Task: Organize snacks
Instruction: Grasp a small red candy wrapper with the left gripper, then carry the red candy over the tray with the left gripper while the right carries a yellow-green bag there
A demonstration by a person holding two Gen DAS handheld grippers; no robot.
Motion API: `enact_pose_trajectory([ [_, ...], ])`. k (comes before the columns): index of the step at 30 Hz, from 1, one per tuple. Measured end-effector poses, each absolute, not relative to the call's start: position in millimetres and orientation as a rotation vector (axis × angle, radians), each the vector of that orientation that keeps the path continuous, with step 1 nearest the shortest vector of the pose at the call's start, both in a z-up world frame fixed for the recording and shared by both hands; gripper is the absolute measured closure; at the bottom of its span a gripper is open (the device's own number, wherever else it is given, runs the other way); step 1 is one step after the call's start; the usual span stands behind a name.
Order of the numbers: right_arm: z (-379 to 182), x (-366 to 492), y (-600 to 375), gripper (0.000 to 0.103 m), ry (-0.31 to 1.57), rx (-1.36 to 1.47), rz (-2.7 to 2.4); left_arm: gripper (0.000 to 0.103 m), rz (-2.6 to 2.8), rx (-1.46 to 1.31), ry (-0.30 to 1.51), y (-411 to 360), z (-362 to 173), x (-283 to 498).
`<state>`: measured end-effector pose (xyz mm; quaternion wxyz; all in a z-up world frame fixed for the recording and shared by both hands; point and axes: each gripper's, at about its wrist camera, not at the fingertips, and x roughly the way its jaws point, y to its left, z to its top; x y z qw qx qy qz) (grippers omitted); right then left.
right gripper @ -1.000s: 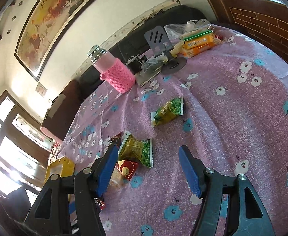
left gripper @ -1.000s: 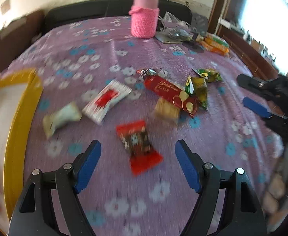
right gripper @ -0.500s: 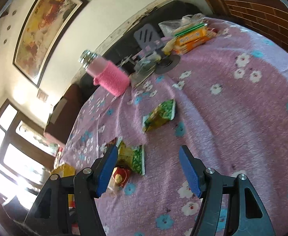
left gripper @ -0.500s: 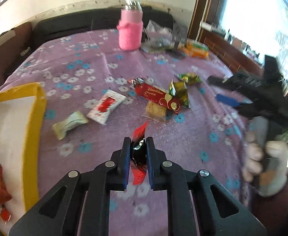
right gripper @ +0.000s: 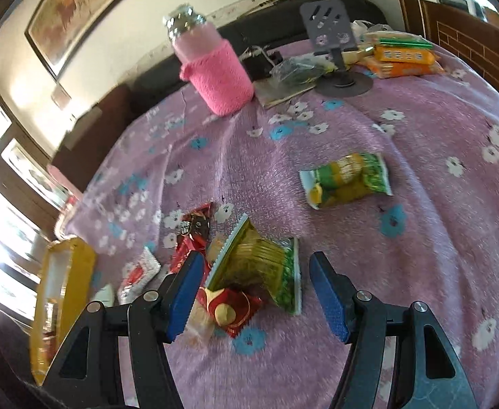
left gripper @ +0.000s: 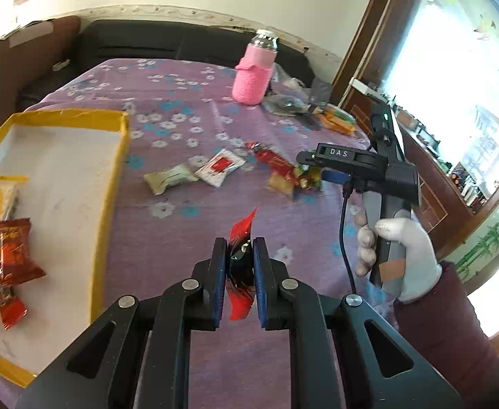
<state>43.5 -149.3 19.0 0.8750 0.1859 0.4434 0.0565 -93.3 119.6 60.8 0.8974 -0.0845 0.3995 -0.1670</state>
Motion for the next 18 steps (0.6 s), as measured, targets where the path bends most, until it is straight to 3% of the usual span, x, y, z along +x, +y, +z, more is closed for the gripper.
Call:
enact_pose_trajectory([
  [2,15.0,48.0,-144.0,0.051,0.948,0.359,0.103,0.091,-0.338,-0.185,0.825,125.7,59.2,-96.0],
  [4,13.5,47.3,-145.6,0.057,0.944,0.367,0.103,0.091,-0.331,-0.21,0.823,134.4,58.4,-98.8],
  [13,29.6,17.0,-175.0,0.059,0.886,0.489,0.118,0.09,-0.286,-0.336,0.785,189.3,65.0,-113.5],
  [18,62.6,-5.8,-142.3,0.059,0.851,0.458,0.238,0.09,-0.196,-0.405,0.758,233.7,63.2,-124.1],
])
